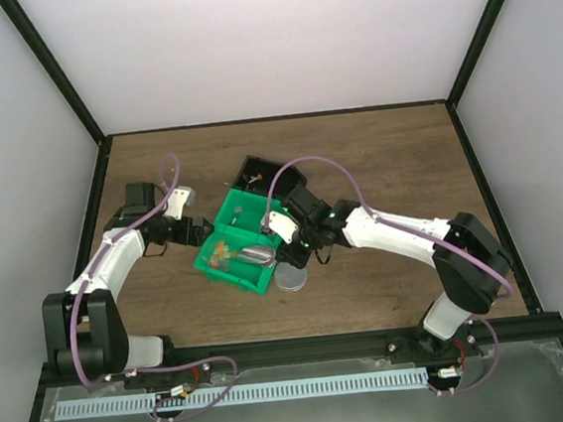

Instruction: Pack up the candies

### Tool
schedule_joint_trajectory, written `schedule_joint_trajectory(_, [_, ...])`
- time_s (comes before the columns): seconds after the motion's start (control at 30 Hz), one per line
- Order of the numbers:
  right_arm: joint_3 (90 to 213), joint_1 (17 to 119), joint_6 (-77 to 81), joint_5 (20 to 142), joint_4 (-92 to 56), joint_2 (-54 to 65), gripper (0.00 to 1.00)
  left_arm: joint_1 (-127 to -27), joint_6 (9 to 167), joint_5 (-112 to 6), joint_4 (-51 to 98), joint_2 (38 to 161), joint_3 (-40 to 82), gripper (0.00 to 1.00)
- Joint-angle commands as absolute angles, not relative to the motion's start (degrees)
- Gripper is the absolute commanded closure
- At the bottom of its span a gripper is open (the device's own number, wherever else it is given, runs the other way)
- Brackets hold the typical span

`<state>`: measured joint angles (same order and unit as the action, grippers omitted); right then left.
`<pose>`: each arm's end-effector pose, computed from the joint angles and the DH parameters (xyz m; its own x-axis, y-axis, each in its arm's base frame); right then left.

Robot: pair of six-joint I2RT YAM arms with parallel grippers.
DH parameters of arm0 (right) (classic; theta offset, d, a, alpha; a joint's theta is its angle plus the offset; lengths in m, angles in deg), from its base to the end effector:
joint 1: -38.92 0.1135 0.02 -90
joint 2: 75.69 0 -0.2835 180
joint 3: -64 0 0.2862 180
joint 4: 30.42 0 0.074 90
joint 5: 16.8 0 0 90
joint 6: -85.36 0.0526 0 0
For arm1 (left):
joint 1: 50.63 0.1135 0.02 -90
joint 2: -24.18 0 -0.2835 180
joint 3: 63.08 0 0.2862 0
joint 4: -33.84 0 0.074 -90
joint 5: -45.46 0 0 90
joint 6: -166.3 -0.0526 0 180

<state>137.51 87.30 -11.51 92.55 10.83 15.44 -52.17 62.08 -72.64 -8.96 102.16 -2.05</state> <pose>0.2276 0.2824 0.2045 -0.4665 -0.6950 -0.5472 -0.8812 0.4185 0.2197 0.2946 -0.0327 0.2033 -0.7730 0.2376 -0.5883 0.4650 0.8429 -0.2707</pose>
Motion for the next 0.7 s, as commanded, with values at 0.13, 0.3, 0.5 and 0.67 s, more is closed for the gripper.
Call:
schedule_joint_trajectory(0.13, [140.2,84.9,-16.0,89.3,12.2,15.0,0.99,-53.0,59.1,-72.9,-9.1,101.7,-2.3,0.09])
schedule_joint_trajectory(0.3, [144.9,88.3,-19.9,86.1,19.0,15.7,0.99,-53.8,57.6,-72.5,-10.1,101.8,-2.1,0.11])
schedule_joint_trajectory(0.5, [150.3,90.6,-21.3,80.9,27.2,18.2,0.99,-55.4,56.3,-71.3,-9.8,101.2,-2.9,0.18])
schedule_joint_trajectory(0.67, [154.2,91.1,-21.6,78.3,30.4,21.7,0.99,-55.5,55.5,-68.3,-10.7,101.7,-2.7,0.27])
